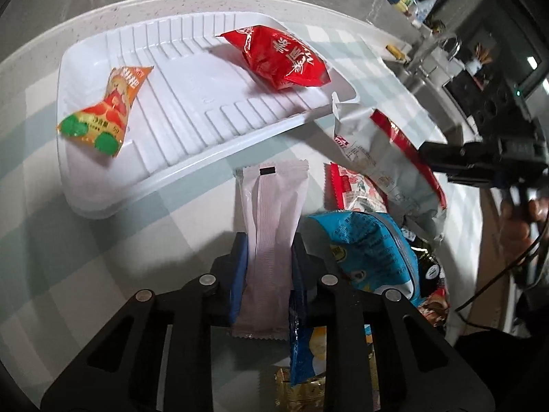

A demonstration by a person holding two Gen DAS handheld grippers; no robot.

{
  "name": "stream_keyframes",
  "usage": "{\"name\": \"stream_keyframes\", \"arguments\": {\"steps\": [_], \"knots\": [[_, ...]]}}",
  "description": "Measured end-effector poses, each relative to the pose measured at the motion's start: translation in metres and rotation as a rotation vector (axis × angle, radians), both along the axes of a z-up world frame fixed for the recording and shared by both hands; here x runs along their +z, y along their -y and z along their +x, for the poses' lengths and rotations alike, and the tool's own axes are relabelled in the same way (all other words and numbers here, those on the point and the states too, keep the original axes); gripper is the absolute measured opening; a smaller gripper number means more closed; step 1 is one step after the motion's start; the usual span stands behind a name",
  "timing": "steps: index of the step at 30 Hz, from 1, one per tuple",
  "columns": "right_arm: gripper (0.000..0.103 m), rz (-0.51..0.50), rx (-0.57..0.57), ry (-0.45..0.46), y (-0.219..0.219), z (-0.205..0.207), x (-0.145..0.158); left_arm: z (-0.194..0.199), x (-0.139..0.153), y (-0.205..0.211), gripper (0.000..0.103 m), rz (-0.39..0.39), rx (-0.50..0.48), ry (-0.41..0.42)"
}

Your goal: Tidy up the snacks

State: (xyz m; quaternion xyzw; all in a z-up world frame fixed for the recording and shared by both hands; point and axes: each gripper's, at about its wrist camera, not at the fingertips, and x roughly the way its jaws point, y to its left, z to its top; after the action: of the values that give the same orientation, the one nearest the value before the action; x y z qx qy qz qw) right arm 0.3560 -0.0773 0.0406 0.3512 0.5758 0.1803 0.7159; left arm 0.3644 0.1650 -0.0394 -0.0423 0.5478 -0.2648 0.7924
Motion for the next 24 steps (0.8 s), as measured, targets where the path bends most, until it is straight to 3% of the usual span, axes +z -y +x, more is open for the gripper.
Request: {"name": "stream_keyframes", "arguments": {"steps": [3,7,13,16,20,24], "knots": [[0.021,-0.074,0.055,0.023,-0.010,0.001,0.003,0.000,0.000,-0.004,0.022,-0.017,0.016,-0.010],[0.040,-0.198,0.150,0.036,-0.028,0.004,0.000,0.001,0.000,-0.002,0.022,-0.020,0.023,-0.014],[0.039,-0.356,0.236,0.036,-0.042,0.009,-0.011,0.000,0.000,0.001,0.022,-0.011,0.016,-0.011],[0.027,-0.396,0.258,0.043,-0.042,0.010,-0.019,0.000,0.000,0.003,0.022,0.009,0.001,0.001],[0.017,-0.353,0.246,0.041,-0.035,0.012,-0.022,0.001,-0.001,0.002,0.022,-0.003,0.005,-0.002],[0.015,-0.160,0.176,0.003,-0.016,0.009,-0.031,0.006,-0.005,-0.009,0.022,-0.083,0.057,-0.048]]}}
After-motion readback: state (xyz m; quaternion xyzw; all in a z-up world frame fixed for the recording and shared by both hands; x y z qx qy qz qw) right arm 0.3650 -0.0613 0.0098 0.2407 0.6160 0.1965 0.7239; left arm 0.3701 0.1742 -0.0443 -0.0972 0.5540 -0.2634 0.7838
